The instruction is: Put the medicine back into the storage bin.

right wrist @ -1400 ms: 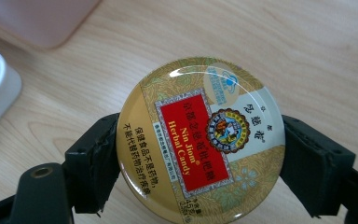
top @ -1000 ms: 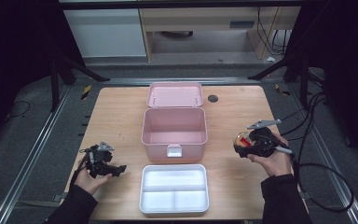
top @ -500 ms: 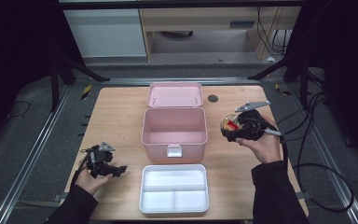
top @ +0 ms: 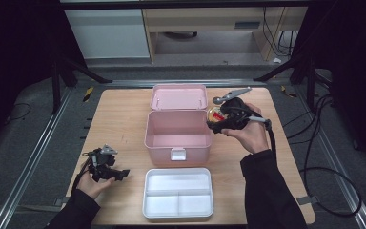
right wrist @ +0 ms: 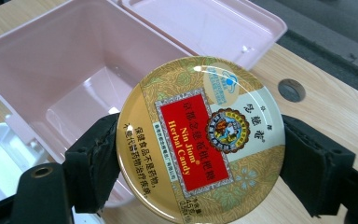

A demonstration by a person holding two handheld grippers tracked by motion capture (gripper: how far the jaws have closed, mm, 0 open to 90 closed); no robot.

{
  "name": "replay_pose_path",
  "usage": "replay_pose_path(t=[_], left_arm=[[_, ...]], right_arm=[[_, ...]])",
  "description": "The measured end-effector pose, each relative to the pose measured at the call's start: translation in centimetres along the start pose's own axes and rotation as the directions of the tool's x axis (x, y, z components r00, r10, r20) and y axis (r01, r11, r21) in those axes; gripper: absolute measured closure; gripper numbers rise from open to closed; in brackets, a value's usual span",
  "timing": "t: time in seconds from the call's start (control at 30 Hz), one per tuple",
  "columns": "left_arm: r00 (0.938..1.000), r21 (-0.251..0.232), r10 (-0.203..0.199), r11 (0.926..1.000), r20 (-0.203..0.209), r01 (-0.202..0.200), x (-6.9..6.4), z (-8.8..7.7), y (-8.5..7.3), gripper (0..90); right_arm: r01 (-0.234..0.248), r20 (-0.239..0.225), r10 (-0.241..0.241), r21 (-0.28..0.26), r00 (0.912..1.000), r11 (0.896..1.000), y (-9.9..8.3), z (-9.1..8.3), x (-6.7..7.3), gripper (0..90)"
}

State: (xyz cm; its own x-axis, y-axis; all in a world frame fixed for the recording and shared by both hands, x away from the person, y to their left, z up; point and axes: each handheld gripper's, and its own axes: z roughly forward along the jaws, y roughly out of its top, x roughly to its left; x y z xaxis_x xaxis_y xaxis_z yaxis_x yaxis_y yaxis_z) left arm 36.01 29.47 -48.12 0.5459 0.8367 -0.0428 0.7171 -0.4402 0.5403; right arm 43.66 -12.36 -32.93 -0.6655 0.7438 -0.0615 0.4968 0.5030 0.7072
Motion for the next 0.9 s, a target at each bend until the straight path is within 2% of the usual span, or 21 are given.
replay_pose_path(t=[0.2, 0.5, 0.9], left_arm=[[1.0, 0.005, 0.003, 1.0, -0.002, -0.003, -0.1, 0.1, 0.0, 23.3], [1.0, 0.002, 0.001, 1.0, -0.001, -0.001, 0.0, 0.0, 0.0, 23.3], [1.0, 0.01, 0.006, 0.9999, 0.0, -0.006, 0.0, 0.2, -0.1, 23.4]], right_arm=[[0.034, -0.016, -0.034, 0.024, 0.9993, 0.999, 2.2, 1.4, 0.7, 20.7], [0.086, -0.066, -0.083, 0.047, 0.9944, 0.995, 5.5, 3.9, 2.5, 20.7], [0.135, -0.137, -0.123, 0.079, 0.9829, 0.988, 7.3, 7.9, 4.9, 20.7]])
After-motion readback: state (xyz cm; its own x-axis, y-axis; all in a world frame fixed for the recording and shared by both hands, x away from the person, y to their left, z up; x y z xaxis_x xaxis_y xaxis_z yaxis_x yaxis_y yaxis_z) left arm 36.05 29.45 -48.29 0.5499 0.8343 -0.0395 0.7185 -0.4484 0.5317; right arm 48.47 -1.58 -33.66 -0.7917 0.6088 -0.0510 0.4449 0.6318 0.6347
